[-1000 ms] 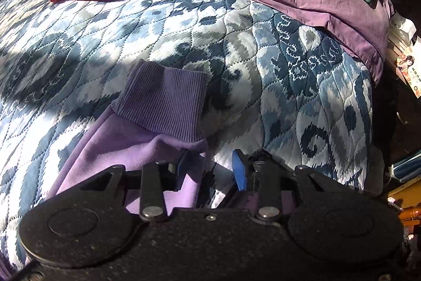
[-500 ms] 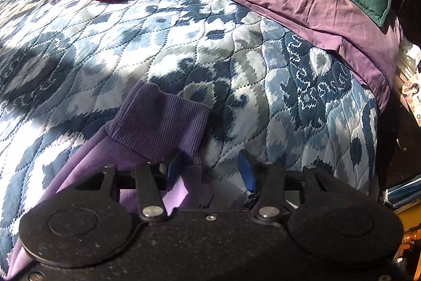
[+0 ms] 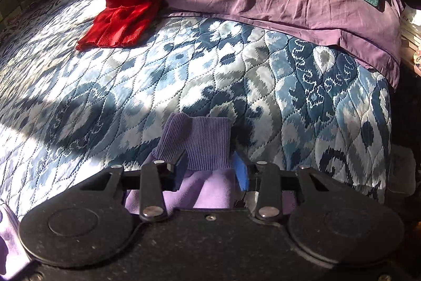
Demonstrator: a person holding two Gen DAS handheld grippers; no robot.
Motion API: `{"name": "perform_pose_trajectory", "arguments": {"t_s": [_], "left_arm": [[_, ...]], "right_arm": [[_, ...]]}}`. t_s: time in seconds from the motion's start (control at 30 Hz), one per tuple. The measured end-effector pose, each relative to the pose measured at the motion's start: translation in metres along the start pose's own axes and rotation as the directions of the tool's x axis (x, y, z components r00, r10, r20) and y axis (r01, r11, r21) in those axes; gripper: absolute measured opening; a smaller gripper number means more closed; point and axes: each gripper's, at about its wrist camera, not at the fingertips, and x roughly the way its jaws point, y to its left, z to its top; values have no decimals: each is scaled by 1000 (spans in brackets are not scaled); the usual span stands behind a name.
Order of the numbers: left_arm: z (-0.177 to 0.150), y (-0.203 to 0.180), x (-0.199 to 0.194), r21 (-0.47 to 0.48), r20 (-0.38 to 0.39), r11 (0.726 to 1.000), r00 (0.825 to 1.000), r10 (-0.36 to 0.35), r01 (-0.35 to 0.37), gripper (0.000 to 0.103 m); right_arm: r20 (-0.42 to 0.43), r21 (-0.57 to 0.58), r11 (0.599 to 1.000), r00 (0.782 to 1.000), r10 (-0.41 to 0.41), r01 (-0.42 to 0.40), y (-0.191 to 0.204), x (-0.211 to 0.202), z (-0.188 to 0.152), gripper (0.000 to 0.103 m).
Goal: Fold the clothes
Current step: 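Lift the sleeve by its cuff with the left tool and fold it across the body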
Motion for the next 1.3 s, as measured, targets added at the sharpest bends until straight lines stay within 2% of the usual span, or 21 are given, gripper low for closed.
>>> {"name": "perform_pose_trajectory", "arguments": {"t_s": [0.1, 0.17, 0.33, 0.5, 0.53, 0.57, 0.63, 0.77, 0.87, 0.93, 1.03, 1.13, 1.3], "left_arm": [[-2, -22, 14, 41, -35, 999, 999, 25, -24, 28], [-3, -34, 28, 94, -55, 991, 993, 100, -94, 23], [-6, -43, 45, 145, -57, 968, 975, 216, -206, 22], [-8, -53, 55, 206, -61, 949, 965, 254, -237, 21], [-6, -55, 56, 228, -58, 943, 963, 262, -242, 19], [-3, -56, 55, 227, -63, 945, 964, 257, -237, 10], [2, -49, 44, 180, -55, 959, 971, 231, -218, 7], [12, -6, -14, -22, 39, 990, 989, 143, -142, 6], [10, 38, -78, -191, 154, 980, 984, 85, -55, 6], [2, 69, -127, -290, 245, 957, 967, 61, 13, 6], [-20, 108, -187, -380, 341, 923, 936, 84, 55, 6], [-52, 141, -234, -457, 401, 886, 908, 123, 82, 6], [-119, 186, -296, -560, 458, 821, 866, 201, 106, 6]], "right_arm": [[-2, 4, 1000, 1000, 3, -3, -4, 1, 2, 39], [-3, 7, 1000, 1000, 5, -5, -5, 0, 1, 39], [-5, 22, 1000, 1000, 13, -13, -8, 0, 1, 38], [-1, 7, 1000, 1000, 7, -7, -5, 0, 0, 38], [0, 0, 1000, 1000, 5, -5, -5, 0, 0, 39], [0, -2, 1000, 1000, 7, -7, -5, 0, 0, 39], [1, -7, 1000, 1000, 9, -9, -5, 0, 0, 38], [10, -40, 999, 1000, -8, 9, 1, -1, -1, 38], [21, -75, 997, 999, -30, 31, 6, -2, -2, 39], [32, -112, 993, 998, -45, 48, 12, -4, -4, 40], [46, -164, 985, 998, -52, 59, 21, -7, -7, 40], [62, -223, 973, 997, -54, 67, 30, -11, -11, 40], [78, -311, 947, 995, -57, 79, 43, -15, -17, 39]]}}
